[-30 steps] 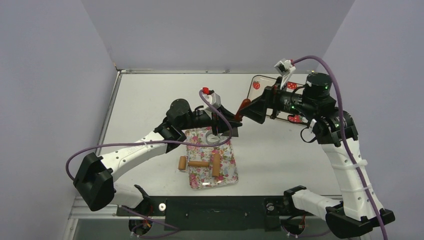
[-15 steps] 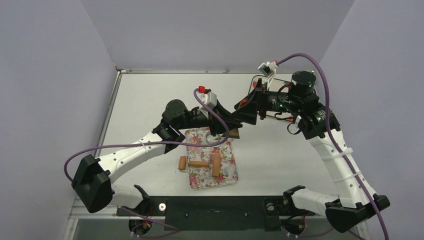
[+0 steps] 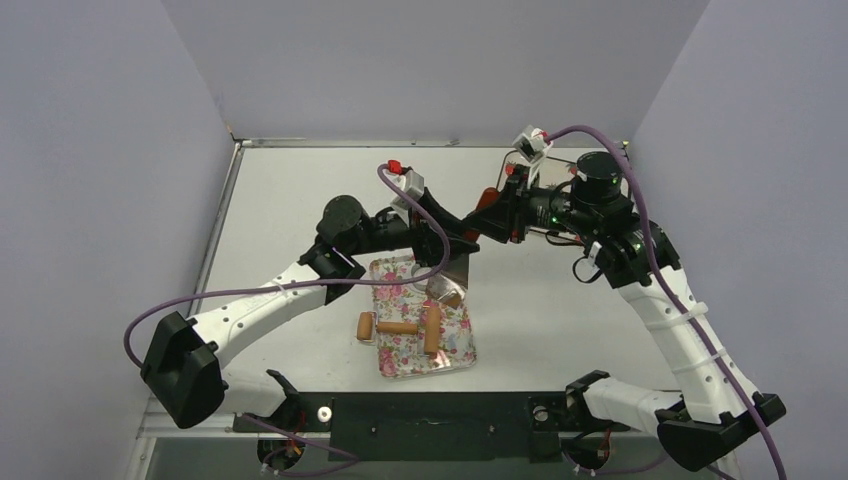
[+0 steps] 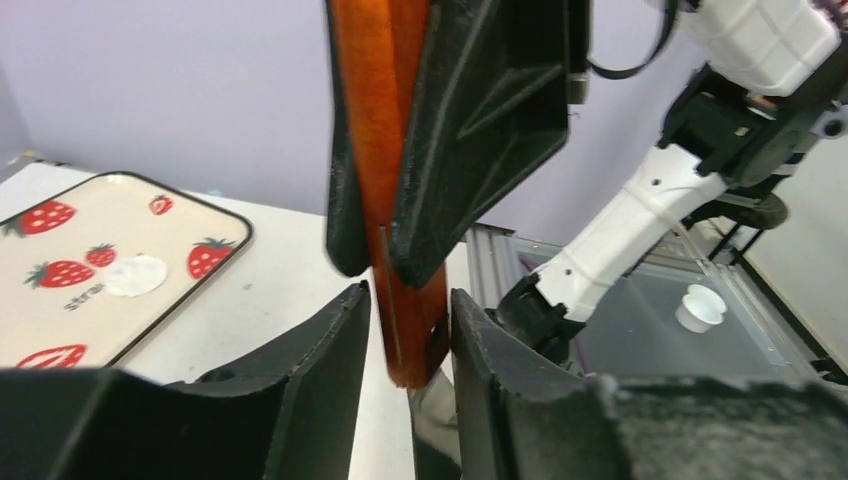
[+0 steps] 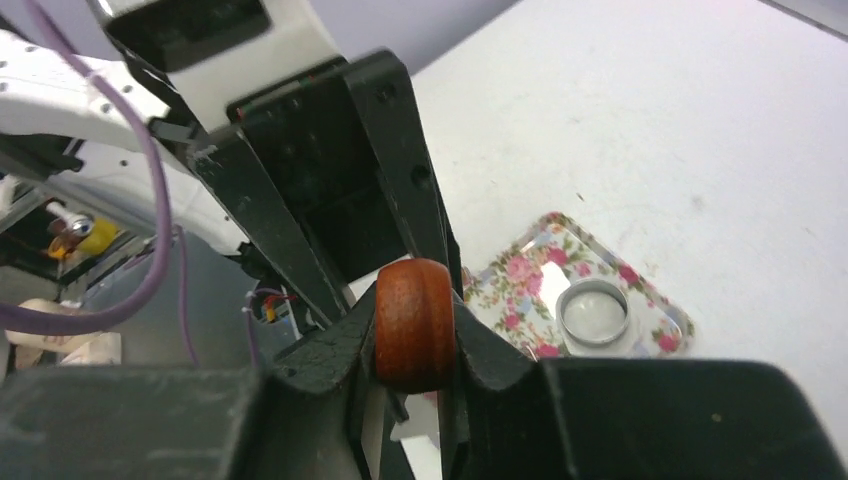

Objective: Roll out the dumpling wrappers from the dough
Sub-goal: Pick up the spatula from the center of the board, then remove the dumpling wrapper from the work surface.

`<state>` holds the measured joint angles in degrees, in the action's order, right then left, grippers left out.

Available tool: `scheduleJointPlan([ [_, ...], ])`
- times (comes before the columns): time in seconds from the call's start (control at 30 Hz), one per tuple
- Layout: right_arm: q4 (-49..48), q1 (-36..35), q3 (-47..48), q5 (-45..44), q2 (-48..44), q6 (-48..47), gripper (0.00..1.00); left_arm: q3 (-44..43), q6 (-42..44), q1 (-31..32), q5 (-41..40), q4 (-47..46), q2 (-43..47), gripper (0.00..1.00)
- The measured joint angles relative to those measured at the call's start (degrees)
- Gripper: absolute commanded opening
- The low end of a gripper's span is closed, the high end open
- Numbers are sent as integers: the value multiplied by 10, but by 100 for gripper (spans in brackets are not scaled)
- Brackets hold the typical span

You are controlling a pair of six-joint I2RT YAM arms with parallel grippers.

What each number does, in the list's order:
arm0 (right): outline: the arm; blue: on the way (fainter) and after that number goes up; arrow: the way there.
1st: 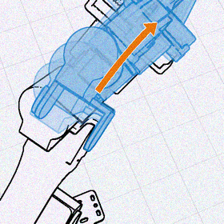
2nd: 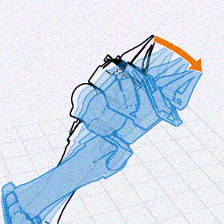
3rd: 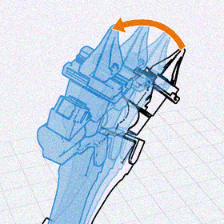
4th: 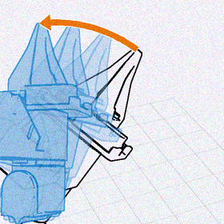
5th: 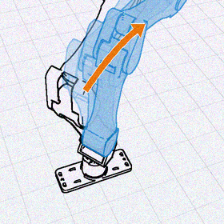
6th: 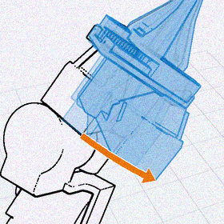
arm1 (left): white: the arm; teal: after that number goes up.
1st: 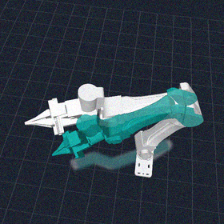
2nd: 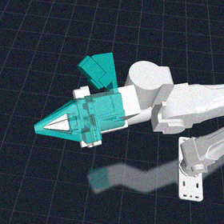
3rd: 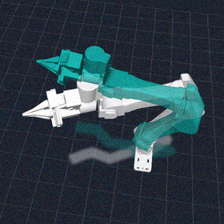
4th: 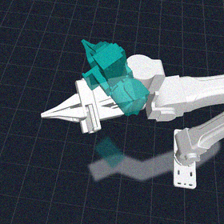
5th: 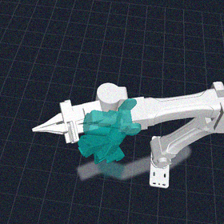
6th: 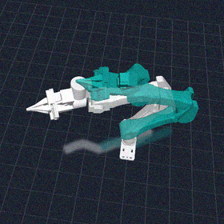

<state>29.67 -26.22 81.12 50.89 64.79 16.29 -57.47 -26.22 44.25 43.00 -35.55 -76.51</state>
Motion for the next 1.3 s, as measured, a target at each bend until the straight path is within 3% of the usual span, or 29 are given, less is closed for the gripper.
scheduleJointPlan([
  [0.23,25,-5,-74,-163,-44,4,0,0,44,-37,-22,57,12,39],
  [0.47,-14,-13,-148,-239,-26,46,0,6,64,-61,-69,130,30,43],
  [0.67,-73,-7,-151,-249,-7,54,0,7,52,-87,-264,290,19,43],
  [0.87,-121,7,-152,-246,40,54,0,39,29,-95,-373,406,-16,42],
  [1.3,-156,16,-176,-245,73,61,0,90,15,-86,-441,360,-94,39],
])
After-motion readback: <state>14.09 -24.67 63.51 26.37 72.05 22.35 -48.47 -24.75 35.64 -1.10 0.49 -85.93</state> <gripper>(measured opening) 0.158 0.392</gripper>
